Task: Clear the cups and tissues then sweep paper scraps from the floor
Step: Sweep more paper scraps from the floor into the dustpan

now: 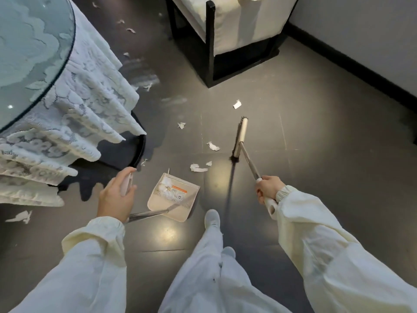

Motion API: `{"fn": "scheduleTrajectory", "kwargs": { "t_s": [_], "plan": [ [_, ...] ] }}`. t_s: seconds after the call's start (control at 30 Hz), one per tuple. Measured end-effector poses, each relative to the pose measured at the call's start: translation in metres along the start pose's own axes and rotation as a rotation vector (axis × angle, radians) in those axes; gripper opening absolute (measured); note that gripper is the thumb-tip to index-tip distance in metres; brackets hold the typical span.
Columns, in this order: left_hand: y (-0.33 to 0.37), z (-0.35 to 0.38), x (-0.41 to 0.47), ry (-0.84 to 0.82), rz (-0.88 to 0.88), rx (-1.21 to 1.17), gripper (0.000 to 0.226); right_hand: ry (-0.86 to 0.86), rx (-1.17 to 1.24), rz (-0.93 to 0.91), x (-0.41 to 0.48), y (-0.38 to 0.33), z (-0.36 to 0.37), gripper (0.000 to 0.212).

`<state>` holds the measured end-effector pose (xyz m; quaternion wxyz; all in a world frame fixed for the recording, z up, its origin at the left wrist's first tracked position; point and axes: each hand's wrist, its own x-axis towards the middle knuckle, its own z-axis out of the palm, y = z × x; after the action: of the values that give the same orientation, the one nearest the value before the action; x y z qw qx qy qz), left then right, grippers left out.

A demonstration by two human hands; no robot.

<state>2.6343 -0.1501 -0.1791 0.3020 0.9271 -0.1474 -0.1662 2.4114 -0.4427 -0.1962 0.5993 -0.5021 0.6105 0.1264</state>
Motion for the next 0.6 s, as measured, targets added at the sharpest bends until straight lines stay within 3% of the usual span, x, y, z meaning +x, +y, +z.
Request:
{"fn": "scheduleTrajectory", "kwargs": {
  "t_s": [0.2, 0.4, 0.6],
  "plan": [
    [0.002, -0.011, 0.017, -0.015, -0.038, -0.007, 0.04, -0.144, -0.017, 0.041, 0.018, -0.053, 0.045, 0.022],
    [-0.004, -0.017, 0.01, 0.0, -0.268, -0.049, 0.042, -0.256, 0.101, 0.109, 0.016, -0.115, 0.043, 0.025],
    [0.004, -0.003, 0.01, 0.025, -0.322, -0.075, 0.036, -0.164, -0.112, -0.028, 0.029, -0.168, 0.029, 0.021]
  ]
}}
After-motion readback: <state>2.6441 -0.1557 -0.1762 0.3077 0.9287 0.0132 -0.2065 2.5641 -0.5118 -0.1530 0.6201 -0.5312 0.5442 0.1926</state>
